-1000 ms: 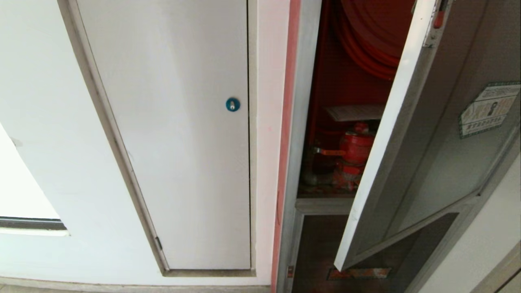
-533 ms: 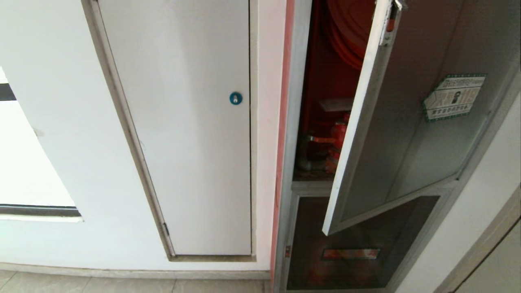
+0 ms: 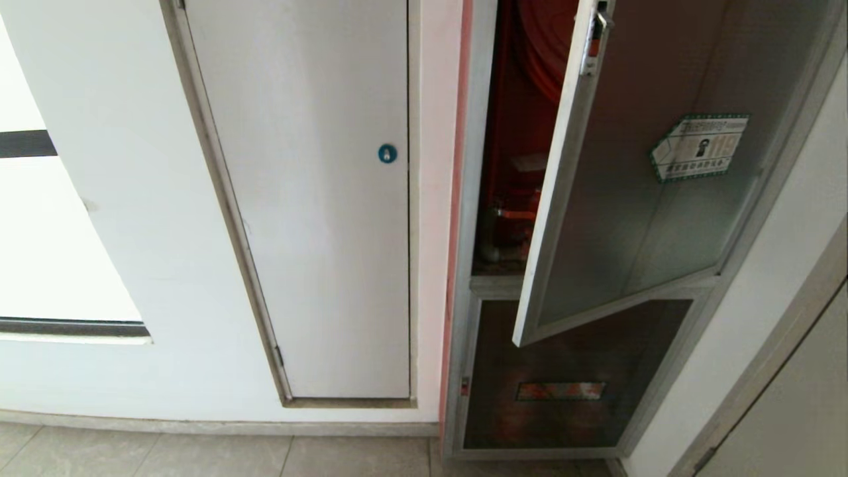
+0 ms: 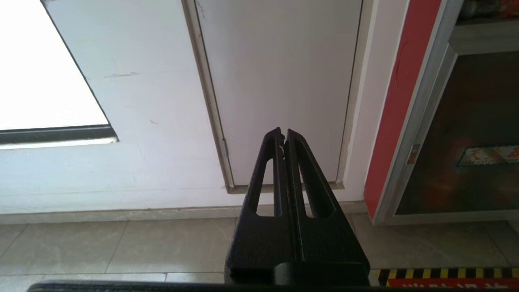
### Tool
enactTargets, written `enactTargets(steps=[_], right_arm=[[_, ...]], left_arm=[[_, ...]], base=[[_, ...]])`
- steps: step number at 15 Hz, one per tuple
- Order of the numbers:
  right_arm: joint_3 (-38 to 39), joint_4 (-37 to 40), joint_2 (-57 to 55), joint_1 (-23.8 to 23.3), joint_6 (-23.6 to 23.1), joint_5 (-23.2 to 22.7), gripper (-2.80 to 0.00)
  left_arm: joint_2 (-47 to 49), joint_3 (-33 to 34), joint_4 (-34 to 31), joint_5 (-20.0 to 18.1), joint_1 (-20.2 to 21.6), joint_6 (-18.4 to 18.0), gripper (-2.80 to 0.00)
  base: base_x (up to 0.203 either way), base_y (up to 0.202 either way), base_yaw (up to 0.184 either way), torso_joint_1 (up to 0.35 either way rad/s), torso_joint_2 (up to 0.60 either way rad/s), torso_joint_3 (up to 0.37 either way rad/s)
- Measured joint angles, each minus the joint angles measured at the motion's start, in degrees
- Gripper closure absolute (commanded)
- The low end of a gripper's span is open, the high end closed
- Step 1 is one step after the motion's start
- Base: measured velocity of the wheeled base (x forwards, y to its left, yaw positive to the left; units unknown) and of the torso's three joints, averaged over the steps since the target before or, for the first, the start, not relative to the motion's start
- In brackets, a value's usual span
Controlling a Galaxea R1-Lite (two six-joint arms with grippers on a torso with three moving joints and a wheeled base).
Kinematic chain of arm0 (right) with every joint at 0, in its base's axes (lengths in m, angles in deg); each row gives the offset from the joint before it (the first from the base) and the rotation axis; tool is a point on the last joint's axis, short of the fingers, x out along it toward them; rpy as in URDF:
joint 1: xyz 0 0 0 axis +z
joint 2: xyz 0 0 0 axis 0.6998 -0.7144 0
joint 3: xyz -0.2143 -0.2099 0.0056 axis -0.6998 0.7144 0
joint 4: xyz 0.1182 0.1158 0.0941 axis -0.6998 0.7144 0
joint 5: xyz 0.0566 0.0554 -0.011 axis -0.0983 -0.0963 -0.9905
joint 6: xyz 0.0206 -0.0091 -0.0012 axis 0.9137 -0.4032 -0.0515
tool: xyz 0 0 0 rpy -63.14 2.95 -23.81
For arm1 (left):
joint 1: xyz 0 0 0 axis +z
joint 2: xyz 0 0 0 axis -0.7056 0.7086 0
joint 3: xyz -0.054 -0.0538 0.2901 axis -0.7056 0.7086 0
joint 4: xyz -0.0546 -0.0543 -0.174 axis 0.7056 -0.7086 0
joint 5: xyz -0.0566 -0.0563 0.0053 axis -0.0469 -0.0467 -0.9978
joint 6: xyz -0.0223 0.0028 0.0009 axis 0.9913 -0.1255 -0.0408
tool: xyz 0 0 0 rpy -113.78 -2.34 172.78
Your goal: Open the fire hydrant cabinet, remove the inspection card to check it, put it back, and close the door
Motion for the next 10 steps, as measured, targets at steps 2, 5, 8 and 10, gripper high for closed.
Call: enactTargets(steps=[2, 5, 8, 10], right_arm=[[0.0, 0.03, 0.0, 0.0, 0.0, 0.02, 0.0], [0.0, 0.02, 0.0, 0.0, 0.0, 0.02, 0.0], [0.0, 0.05, 0.0, 0.0, 0.02, 0.02, 0.0], [0.0, 0.02, 0.0, 0.0, 0.0, 0.02, 0.0]], left_arm=[[0.0, 0.0, 0.02, 0.04, 0.0, 0.44, 0.0], [0.0, 0.0, 0.0, 0.37, 0.0, 2.15, 0.0], [0.0, 0.0, 0.02, 0.41, 0.02, 2.35, 0.0], [0.0, 0.0, 0.02, 0.41, 0.0, 2.38, 0.0]], base=[[0.0, 0.0, 0.0, 0.0, 0.0, 0.0], [0.0, 0.0, 0.0, 0.0, 0.0, 0.0], [0.0, 0.0, 0.0, 0.0, 0.0, 0.0], [0.0, 0.0, 0.0, 0.0, 0.0, 0.0]])
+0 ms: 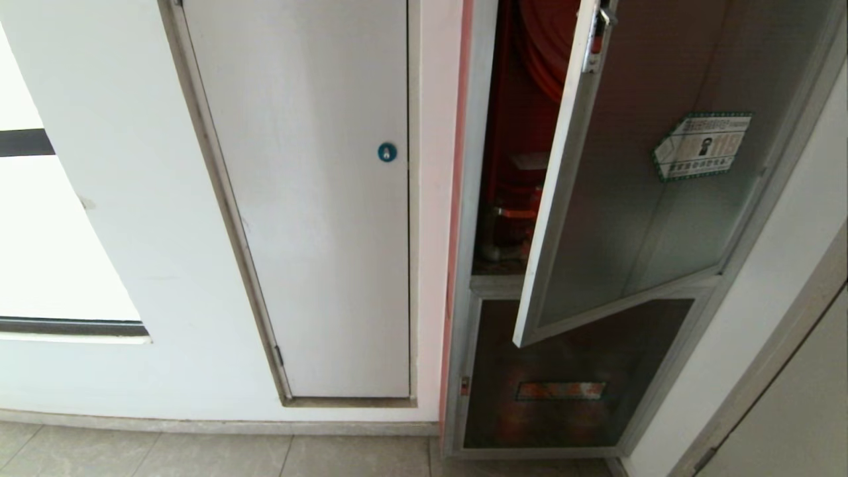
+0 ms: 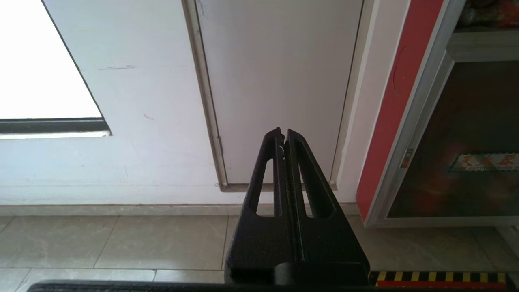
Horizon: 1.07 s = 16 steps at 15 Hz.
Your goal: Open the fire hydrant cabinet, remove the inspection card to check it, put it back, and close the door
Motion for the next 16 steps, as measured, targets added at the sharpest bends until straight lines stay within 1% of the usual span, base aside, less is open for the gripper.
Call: enactTargets(steps=[9, 12, 16], right_arm=[[0.0, 0.0, 0.0, 0.0, 0.05, 0.0, 0.0], [0.0, -0.13, 0.0, 0.0, 1.65, 0.0, 0.0], [0.0, -0.17, 0.0, 0.0, 1.76, 0.0, 0.0]], left_arm=[[0.0, 0.0, 0.0, 0.02, 0.0, 0.0, 0.0], [0.0, 0.0, 0.0, -0.02, 0.0, -0.01, 0.0], [0.0, 0.0, 0.0, -0.02, 0.0, -0.02, 0.0]], base=[[0.0, 0.0, 0.0, 0.0, 0.0, 0.0], [0.0, 0.0, 0.0, 0.0, 0.0, 0.0], [0.0, 0.0, 0.0, 0.0, 0.0, 0.0]])
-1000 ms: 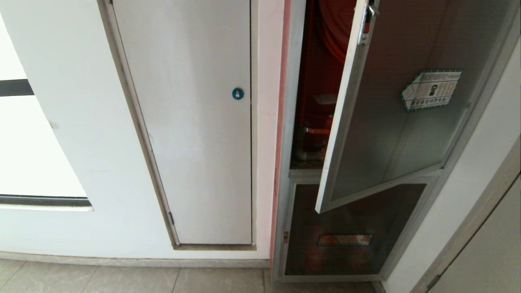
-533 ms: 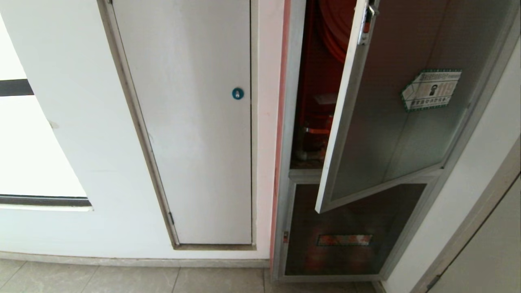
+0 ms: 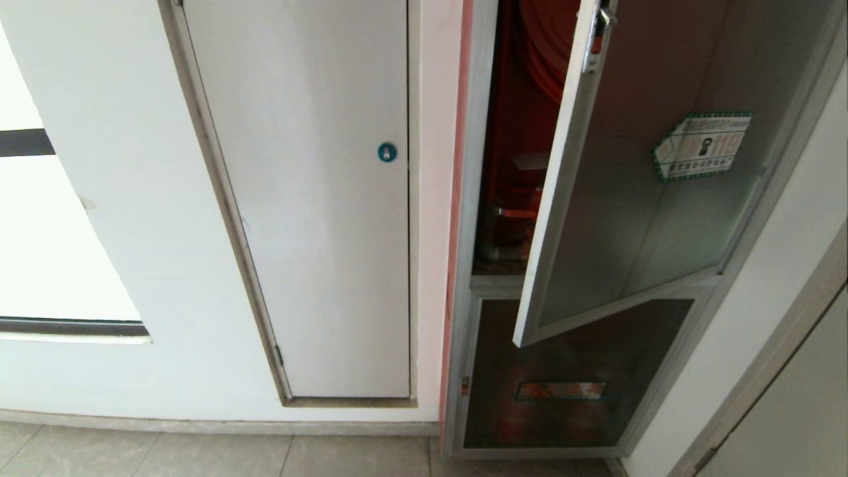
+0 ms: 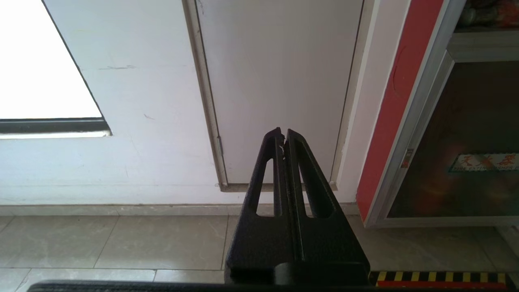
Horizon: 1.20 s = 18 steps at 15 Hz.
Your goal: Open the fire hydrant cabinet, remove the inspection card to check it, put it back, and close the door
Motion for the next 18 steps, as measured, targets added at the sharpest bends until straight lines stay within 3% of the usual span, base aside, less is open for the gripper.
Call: enactTargets(steps=[3, 8, 15, 18], right_arm=[[-0.56, 0.32, 0.0, 0.0, -0.69, -0.54, 0.0], [-11.4, 0.76, -7.67, 0.03, -0.66, -5.05, 0.0], [-35.36, -4.97, -42.21, 0.91, -0.34, -18.74, 0.0], [-45.81, -7.82, -57.05, 8.19, -0.13, -15.23, 0.0]], left_arm=[[0.0, 0.0, 0.0, 0.0, 0.0, 0.02, 0.0], [0.0, 0.0, -0.02, 0.0, 0.0, 0.0, 0.0], [0.0, 0.0, -0.02, 0.02, 0.0, 0.0, 0.0], [0.0, 0.0, 0.0, 0.0, 0.0, 0.02, 0.0]], base=[[0.0, 0.0, 0.0, 0.0, 0.0, 0.0], [0.0, 0.0, 0.0, 0.0, 0.0, 0.0], [0.0, 0.0, 0.0, 0.0, 0.0, 0.0], [0.0, 0.0, 0.0, 0.0, 0.0, 0.0]])
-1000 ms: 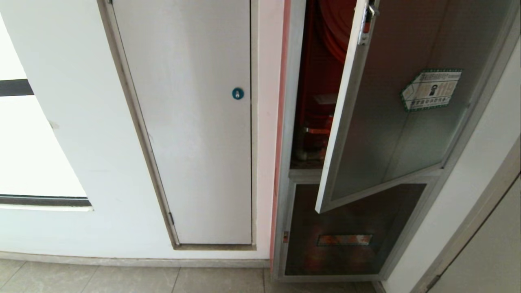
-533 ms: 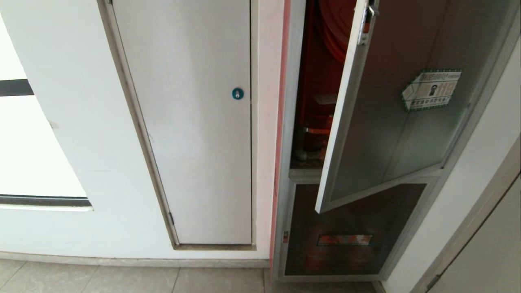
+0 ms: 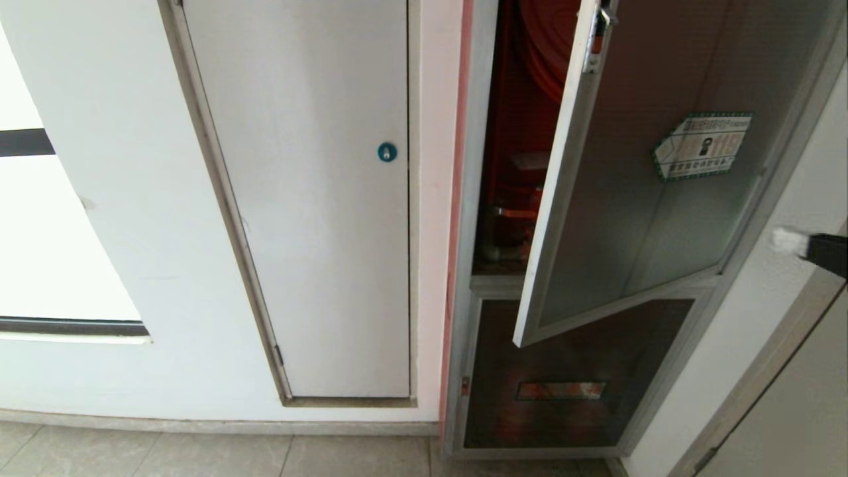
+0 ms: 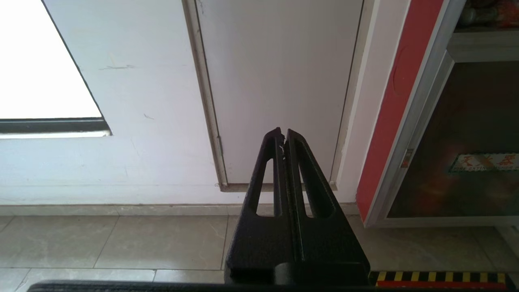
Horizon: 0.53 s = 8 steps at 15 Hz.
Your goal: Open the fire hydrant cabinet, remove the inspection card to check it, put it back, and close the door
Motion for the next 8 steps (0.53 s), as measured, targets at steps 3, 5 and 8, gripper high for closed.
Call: enactTargets(steps=[3, 5, 8], right_arm=[[-4.98, -7.08, -11.16, 12.03, 0.3, 11.73, 0.0], [-6.02, -11.73, -15.68, 16.75, 2.61, 18.17, 0.0], [-6.36, -12.75, -19.13, 19.91, 5.91, 22.9, 0.0]], left_arm=[[0.0, 0.0, 0.0, 0.02, 0.0, 0.0, 0.0], [0.0, 0.0, -0.01, 0.02, 0.0, 0.0, 0.0], [0.0, 0.0, 0.0, 0.02, 0.0, 0.0, 0.0]], base=[[0.0, 0.0, 0.0, 0.0, 0.0, 0.0], [0.0, 0.0, 0.0, 0.0, 0.0, 0.0], [0.0, 0.0, 0.0, 0.0, 0.0, 0.0]])
